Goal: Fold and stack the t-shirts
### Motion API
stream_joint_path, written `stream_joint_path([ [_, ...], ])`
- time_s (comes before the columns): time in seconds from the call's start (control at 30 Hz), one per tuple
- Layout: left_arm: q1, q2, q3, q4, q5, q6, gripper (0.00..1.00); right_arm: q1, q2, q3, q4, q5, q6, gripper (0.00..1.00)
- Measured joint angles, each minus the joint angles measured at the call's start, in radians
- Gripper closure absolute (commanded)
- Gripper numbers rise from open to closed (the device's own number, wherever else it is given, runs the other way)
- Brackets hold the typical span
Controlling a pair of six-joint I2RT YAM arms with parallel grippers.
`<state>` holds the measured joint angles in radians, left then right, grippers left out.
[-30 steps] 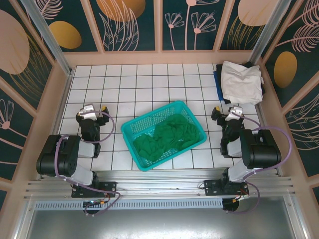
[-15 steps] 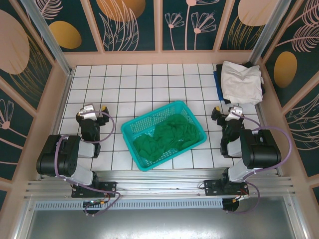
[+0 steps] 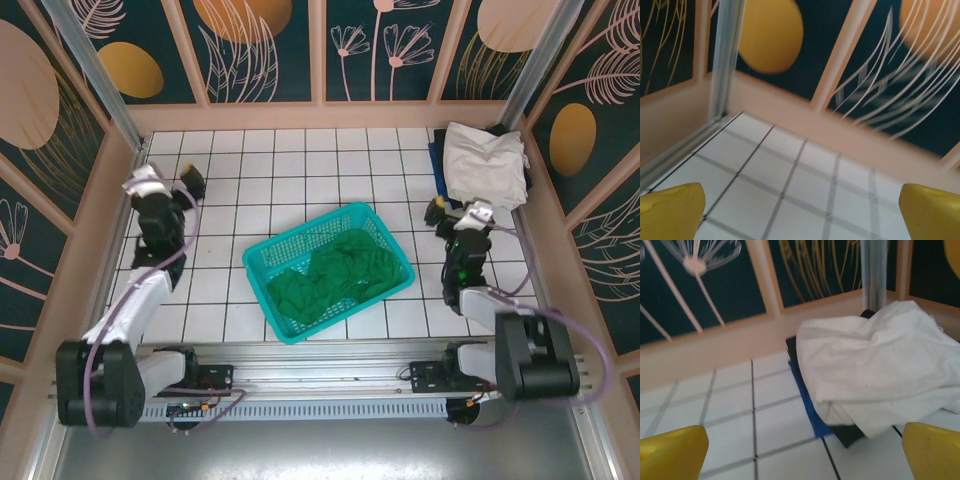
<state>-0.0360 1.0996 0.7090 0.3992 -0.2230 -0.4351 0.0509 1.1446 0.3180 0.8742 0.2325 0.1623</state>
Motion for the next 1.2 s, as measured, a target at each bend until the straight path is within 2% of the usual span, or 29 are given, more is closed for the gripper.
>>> stream_joint_path([
  [0.07,-0.004,-0.043,0.073,-0.075,0.095,-0.061,0.01,-0.065,-0.108,0.064,-0.130,-0.075,0.071,0.01],
  [0.13,-0.077,-0.064,0.117,-0.163,0.152,-0.087,0.01,-0.117,-0.189,0.108,-0.249,-0.138,0.123,0.01],
  [0.2,-0.220,-0.053,0.151,-0.262,0.163,-0.085,0.01,-0.129,-0.230,0.148,-0.382,-0.183,0.157,0.01],
  [0.3,-0.485,0.005,0.204,-0.417,0.150,-0.062,0.01,-0.128,-0.232,0.204,-0.585,-0.235,0.183,0.01],
  [0.43,-0.799,0.128,0.300,-0.616,0.070,-0.005,0.01,-0.128,-0.224,0.220,-0.803,-0.278,0.204,0.01],
  [0.53,-0.978,0.207,0.355,-0.721,0.014,0.053,0.01,-0.128,-0.221,0.221,-0.915,-0.300,0.215,0.01],
  [0.6,-1.066,0.229,0.359,-0.768,0.005,0.095,0.02,-0.128,-0.219,0.221,-0.959,-0.312,0.219,0.01],
  [0.77,-1.136,0.248,0.357,-0.829,0.042,0.175,0.02,-0.128,-0.199,0.222,-1.027,-0.317,0.223,0.01],
  [0.9,-1.173,0.267,0.354,-0.834,0.065,0.225,0.06,-0.134,-0.177,0.224,-1.053,-0.319,0.223,0.01],
  [1.2,-1.196,0.332,0.340,-0.845,0.134,0.297,0.11,-0.148,-0.140,0.225,-1.058,-0.341,0.223,0.01],
])
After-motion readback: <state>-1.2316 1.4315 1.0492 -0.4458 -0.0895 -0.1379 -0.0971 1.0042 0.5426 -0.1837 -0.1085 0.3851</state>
